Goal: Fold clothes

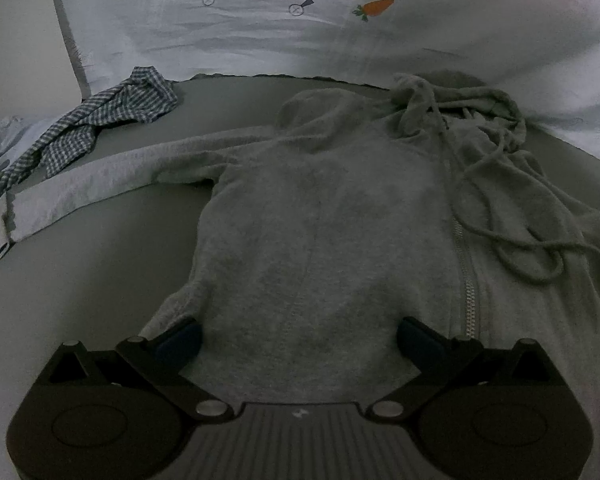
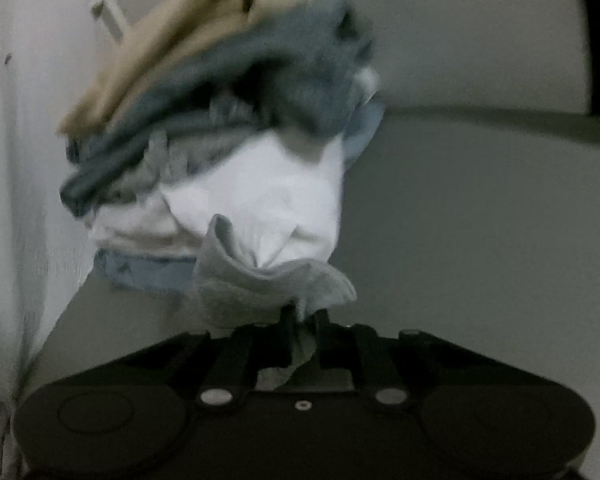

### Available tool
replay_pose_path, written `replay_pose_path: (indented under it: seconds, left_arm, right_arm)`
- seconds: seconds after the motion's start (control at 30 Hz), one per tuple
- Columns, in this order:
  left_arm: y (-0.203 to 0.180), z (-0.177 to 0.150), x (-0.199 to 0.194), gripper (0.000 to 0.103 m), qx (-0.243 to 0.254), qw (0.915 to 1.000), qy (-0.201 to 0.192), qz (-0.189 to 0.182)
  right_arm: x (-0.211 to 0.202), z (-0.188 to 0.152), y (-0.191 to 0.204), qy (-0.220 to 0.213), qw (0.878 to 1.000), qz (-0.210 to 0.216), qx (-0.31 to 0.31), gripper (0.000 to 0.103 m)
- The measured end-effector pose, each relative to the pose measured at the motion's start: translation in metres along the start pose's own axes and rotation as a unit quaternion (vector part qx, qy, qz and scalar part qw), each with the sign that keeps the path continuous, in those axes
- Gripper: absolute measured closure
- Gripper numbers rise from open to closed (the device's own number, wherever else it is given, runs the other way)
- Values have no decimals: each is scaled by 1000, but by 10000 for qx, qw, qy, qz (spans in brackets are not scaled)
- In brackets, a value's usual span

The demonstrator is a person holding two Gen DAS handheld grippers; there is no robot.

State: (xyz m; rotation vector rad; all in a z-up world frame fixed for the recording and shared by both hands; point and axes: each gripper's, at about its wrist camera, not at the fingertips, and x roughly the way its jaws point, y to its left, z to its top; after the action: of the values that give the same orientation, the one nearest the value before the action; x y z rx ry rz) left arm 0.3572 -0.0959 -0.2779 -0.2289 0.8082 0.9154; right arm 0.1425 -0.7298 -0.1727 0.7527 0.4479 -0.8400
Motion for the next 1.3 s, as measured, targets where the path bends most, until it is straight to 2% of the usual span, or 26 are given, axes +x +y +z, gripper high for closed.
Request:
replay_pose_path:
  seconds: [0.1,0.2,0.3,0.43,0.6,0.77,0.93,1.17,1.3]
  left_arm:
    - [1,1,0,0,92,9999,48,-84]
    - [0,2,1,0,113,9998,94,-107]
    - [0,2,0,0,120,9998,92,-107]
    - [1,5,1,0,162,9996,194,-150]
    - [4,8,3,0,224,9991,284,-219]
    - [5,12,5,0,368,9977,410,-394]
    - [6,16,7,0,427,9966,524,-468]
    - [6,13,6,0,513,9961,463,-550]
    - [11,16,6,0,595,9944,501,-711]
  right_arm:
    - [-42,2,0,-395,9992,-54,57,94]
    - [-68,0,-6,-671,9963,-413,-336,94]
    - [-56,-8,-22,-439,9924,-955,-642,94]
    - [-45,-15,-50,-218,9898,-1349,-408,94]
    - [-30,-15,-58,-98,9871,-1544,-422,94]
    - [-22,-23,-50,-15,9799,-1763,-933,93]
    - [-19,-14,-51,148,9792,-1803,-922,80]
    - [-18,-9,-55,317,9801,-1681,-1009,70]
    - [-18,-11,-54,346,9804,-1599,-1099,57]
